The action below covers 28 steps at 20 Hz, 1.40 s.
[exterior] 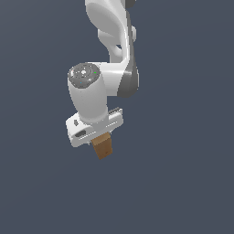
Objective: Pick up the object and move it to a goal position.
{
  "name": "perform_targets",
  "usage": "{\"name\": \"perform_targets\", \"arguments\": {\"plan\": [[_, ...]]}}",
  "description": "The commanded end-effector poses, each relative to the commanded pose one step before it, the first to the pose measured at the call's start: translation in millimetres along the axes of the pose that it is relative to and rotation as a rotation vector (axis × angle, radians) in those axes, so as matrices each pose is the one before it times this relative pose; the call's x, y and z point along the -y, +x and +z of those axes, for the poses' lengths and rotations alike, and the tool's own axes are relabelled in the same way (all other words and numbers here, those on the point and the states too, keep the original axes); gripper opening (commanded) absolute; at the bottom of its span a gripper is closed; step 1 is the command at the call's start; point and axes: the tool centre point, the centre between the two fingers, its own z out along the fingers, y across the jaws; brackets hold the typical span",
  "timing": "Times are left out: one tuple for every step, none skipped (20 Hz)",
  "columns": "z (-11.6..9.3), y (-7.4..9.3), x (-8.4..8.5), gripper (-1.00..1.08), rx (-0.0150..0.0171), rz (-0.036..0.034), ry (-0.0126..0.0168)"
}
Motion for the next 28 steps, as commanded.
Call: {"name": "perform_targets", "arguments": {"plan": [[-19.98, -4.5, 12.53, -1.0, -0.00963, -0.0005, -0.00697], [-6.14, -2.93, 6.11, -1.0, 0.0, 0.0, 0.0], [-6.22, -2.96, 6.18, -1.0, 0.0, 0.0, 0.0], [-6.53, -2.85, 6.58, -1.0, -0.00004, -0.00039, -0.00057], [-6.37, -3.02, 6.3, -1.0, 0.0, 0.0, 0.0], [-6.44, -3.04, 6.36, -1.0, 0.0, 0.0, 0.0], [-6.52, -3.07, 6.42, -1.0, 0.0, 0.0, 0.0], [-6.59, -3.09, 6.48, -1.0, 0.0, 0.0, 0.0], [-6.82, -3.01, 6.8, -1.0, 0.00013, -0.0002, -0.00065], [-6.74, -3.13, 6.59, -1.0, 0.0, 0.0, 0.0], [-6.82, -3.16, 6.65, -1.0, 0.0, 0.0, 0.0], [-6.9, -3.18, 6.71, -1.0, 0.0, 0.0, 0.0], [-7.1, -3.13, 6.99, -1.0, 0.0002, -0.00005, -0.00066], [-7.08, -3.22, 6.85, -1.0, 0.0, 0.0, 0.0], [-7.18, -3.25, 6.92, -1.0, 0.0, 0.0, 0.0], [-7.28, -3.27, 6.99, -1.0, 0.0, 0.0, 0.0], [-7.39, -3.3, 7.08, -1.0, 0.0, 0.0, 0.0], [-7.61, -3.27, 7.36, -1.0, 0.00018, 0.00003, -0.00067], [-7.64, -3.34, 7.27, -1.0, 0.0, 0.0, 0.0], [-7.65, -3.3, 7.25, -1.0, 0.0, 0.0, 0.0], [-7.46, -3.19, 7.05, -1.0, 0.0, 0.0, 0.0], [-7.2, -3.05, 6.79, -1.0, 0.0, 0.0, 0.0], [-6.92, -2.91, 6.51, -1.0, 0.0, 0.0, 0.0], [-6.65, -2.75, 6.24, -1.0, 0.0, 0.0, 0.0], [-6.39, -2.58, 5.97, -1.0, 0.0, 0.0, 0.0], [-6.11, -2.4, 5.69, -1.0, 0.0, 0.0, 0.0], [-5.82, -2.23, 5.39, -1.0, 0.0, 0.0, 0.0], [-5.48, -2.07, 5.07, -1.0, 0.0, 0.0, 0.0]]}}
